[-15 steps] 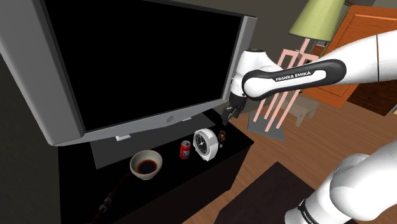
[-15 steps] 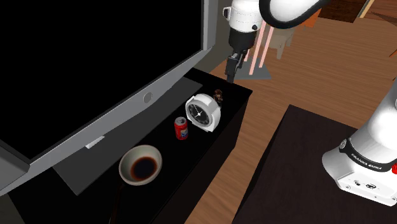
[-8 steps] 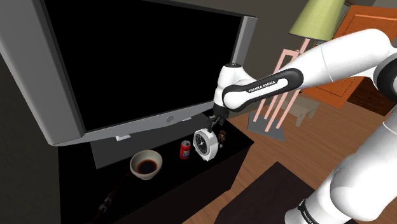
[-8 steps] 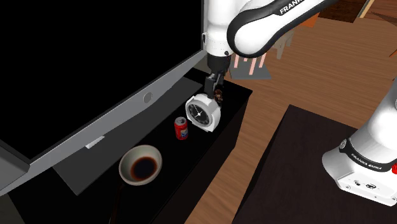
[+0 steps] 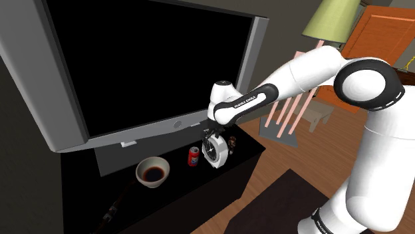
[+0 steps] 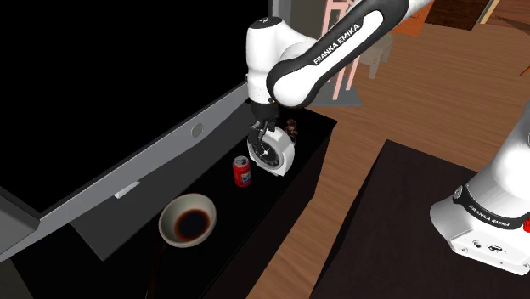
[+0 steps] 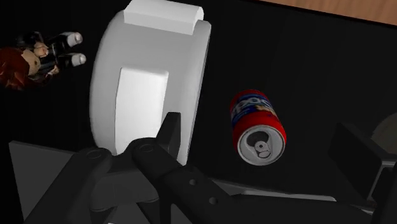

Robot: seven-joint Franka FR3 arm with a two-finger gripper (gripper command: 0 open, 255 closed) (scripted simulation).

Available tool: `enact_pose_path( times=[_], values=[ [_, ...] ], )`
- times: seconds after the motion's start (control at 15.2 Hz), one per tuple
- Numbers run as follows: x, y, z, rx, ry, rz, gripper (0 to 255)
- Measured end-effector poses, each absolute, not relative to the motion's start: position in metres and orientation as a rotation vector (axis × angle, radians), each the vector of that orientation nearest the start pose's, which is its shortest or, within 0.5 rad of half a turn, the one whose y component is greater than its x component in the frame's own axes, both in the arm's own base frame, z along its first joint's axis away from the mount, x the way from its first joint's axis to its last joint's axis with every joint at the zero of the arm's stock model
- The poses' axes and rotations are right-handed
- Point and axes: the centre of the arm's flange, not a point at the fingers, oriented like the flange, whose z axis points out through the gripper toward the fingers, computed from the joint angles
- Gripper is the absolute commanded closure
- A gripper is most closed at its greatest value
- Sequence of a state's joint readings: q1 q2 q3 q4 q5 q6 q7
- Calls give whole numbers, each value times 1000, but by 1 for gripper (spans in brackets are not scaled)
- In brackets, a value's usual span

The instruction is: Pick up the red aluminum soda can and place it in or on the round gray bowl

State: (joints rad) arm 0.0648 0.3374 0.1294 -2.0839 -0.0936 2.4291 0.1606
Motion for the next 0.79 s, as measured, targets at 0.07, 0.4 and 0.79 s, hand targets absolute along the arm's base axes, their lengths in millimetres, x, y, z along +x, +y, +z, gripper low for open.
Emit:
enact_pose_path(
  times=[0.07, 0.4, 0.79],
  values=[
    [583, 115, 255, -3152, -151, -20, 0],
    [615, 134, 202, -3141, -140, -4, 0],
    [643, 149, 159, -3132, -135, -2, 0]
  ],
)
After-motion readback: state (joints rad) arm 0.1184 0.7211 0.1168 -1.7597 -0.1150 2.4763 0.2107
